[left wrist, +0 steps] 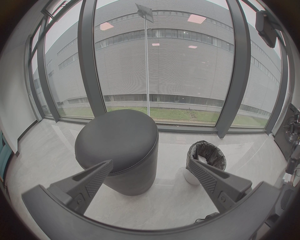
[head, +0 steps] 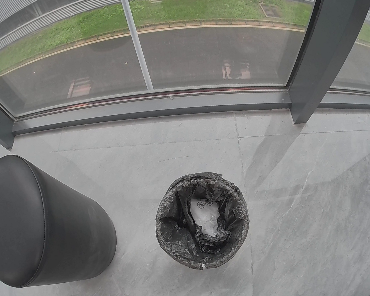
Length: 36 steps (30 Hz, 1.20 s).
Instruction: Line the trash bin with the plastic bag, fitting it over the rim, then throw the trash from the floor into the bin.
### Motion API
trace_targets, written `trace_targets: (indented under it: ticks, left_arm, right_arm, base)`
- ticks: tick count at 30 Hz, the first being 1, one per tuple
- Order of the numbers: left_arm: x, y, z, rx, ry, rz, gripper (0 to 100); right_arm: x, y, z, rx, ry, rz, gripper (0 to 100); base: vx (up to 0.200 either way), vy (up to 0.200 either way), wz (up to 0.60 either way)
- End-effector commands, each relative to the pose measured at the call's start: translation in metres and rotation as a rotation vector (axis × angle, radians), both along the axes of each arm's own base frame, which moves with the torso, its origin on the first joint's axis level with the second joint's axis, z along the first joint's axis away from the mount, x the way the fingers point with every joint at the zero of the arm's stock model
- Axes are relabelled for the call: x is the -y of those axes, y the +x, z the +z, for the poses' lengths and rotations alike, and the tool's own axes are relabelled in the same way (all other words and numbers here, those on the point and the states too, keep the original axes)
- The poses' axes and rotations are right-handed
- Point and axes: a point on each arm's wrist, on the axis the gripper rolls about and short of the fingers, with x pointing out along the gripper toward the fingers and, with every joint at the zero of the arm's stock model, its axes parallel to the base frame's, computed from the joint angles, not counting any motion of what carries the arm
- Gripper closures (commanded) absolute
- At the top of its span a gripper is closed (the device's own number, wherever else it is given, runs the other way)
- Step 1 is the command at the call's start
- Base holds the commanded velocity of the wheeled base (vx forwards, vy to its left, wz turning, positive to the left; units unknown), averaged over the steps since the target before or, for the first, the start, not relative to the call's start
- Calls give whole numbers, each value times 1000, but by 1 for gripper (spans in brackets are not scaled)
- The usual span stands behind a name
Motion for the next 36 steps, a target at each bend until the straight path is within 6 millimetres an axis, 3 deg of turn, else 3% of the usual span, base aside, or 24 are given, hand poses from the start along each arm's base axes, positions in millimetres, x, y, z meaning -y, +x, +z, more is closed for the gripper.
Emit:
trace_targets:
  ticks: [1, 8, 16, 36]
  left_arm:
    - [0, 0, -4, 1, -1, -1, 0]
    - [0, 0, -4, 1, -1, 1, 0]
    - [0, 0, -4, 1, -1, 1, 0]
    - [0, 0, -4, 1, -1, 1, 0]
  right_arm:
    - [-1, -4, -5, 24, -21, 7, 0]
    - [-5, -2, -6, 28, -23, 192, 0]
    - [-12, 0, -6, 62, 71, 554, 0]
    - [-15, 1, -13, -13, 48, 664, 0]
  base:
    - [0, 0, 0]
    - [0, 0, 0]
    - [0, 0, 0]
    - [0, 0, 0]
